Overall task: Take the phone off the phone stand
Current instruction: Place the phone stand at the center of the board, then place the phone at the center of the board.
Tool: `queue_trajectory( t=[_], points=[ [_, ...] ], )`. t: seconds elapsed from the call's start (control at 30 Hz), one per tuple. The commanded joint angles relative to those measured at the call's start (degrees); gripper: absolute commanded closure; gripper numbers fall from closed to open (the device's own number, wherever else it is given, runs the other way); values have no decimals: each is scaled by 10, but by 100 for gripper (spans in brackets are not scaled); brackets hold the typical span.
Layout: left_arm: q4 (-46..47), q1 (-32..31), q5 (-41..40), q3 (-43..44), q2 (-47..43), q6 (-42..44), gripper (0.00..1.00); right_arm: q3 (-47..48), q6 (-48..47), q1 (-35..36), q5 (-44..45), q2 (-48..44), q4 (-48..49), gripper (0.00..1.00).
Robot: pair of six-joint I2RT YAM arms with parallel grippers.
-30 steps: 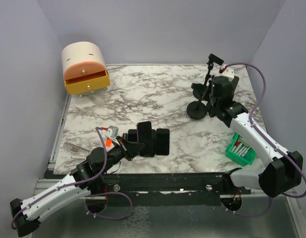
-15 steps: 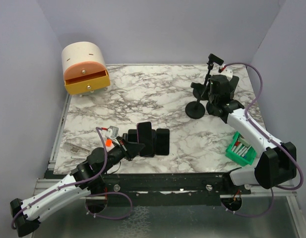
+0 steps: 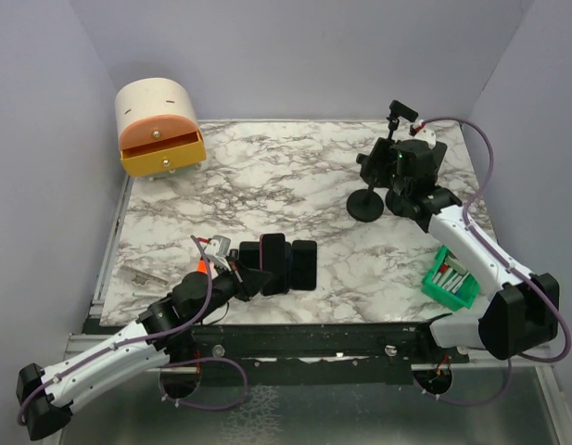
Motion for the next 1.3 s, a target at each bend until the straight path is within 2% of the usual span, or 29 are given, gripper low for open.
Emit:
queue_trajectory(
  t=[0.0,0.27,0.43,0.53,0.73,0.97,1.27],
  points=[
    [18,-2,5,37,32,5,100,24,5,-3,-45,-65,-37,0],
    [63,-2,42,68,120,14,100,57,-26,-3,-47,-202,-181,0],
    [127,-2,71,86,210,6,100,38,-47,-3,-86,-310,-241,0],
    [154,-4,86,107,271,-2,100,6,-58,-3,-99,-375,-267,0],
    [181,-35,83,168,388,8,100,-90,-56,-3,-104,-527,-256,1],
    [199,-91,33,237,505,15,100,-132,-49,-3,-108,-608,-283,2],
    [222,-112,-40,304,633,-72,100,-133,-47,-3,-110,-646,-295,3]
  ],
)
